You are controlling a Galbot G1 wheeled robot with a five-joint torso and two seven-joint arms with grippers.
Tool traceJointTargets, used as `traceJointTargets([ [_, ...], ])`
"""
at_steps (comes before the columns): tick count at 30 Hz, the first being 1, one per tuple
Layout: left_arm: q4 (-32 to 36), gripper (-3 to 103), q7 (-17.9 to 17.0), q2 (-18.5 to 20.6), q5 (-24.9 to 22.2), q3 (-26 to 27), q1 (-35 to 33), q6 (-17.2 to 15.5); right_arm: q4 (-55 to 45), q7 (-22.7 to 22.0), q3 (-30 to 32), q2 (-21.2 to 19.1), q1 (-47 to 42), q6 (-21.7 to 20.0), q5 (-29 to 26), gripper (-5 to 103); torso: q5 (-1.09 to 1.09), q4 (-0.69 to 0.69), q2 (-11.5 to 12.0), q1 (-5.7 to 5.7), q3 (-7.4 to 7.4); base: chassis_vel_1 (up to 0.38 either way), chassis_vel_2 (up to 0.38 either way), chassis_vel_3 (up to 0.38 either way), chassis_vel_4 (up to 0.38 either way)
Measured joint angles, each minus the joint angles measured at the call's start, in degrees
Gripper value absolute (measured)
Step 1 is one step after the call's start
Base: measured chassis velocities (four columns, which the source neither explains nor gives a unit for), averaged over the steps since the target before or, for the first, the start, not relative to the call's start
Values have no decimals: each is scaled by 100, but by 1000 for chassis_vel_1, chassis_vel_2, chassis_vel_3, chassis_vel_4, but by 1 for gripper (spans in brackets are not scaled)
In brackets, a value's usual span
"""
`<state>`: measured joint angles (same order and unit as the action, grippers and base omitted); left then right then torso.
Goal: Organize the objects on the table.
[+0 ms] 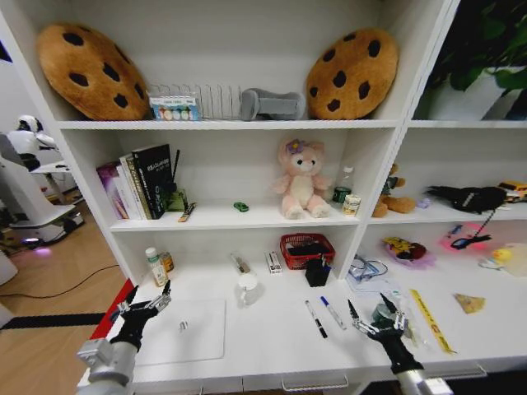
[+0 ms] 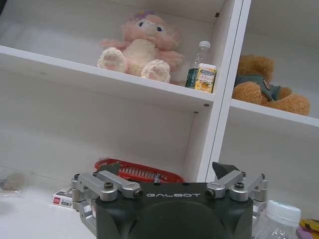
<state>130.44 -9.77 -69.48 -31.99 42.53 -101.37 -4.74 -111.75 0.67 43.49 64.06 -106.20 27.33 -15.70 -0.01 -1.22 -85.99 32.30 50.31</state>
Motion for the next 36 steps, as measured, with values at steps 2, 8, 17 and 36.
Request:
traceJointTargets([
  [2, 0, 100, -1, -5, -1, 1, -3, 0, 0, 5, -2, 2, -2, -1, 0, 100, 0, 0, 0, 0, 0, 0, 0, 0, 0],
  [8, 0, 100, -3, -53, 3, -4, -6, 0, -12, 16, -4, -13, -4, -13, -21, 100, 2, -1, 0, 0, 0, 0, 0, 0, 0],
  [17, 6, 100, -5, -114, 37, -27, -21, 0, -29, 21, -6, -38, 2, -16, -63, 100, 2, 0, 0, 0, 0, -61, -69, 59, 58],
  [36, -17, 100, -9, -174, 147, -129, -57, 14, -1092, -862, -884, -392, 135, -1817, 394, 100, 1, 0, 0, 0, 0, -33, -27, 35, 29],
])
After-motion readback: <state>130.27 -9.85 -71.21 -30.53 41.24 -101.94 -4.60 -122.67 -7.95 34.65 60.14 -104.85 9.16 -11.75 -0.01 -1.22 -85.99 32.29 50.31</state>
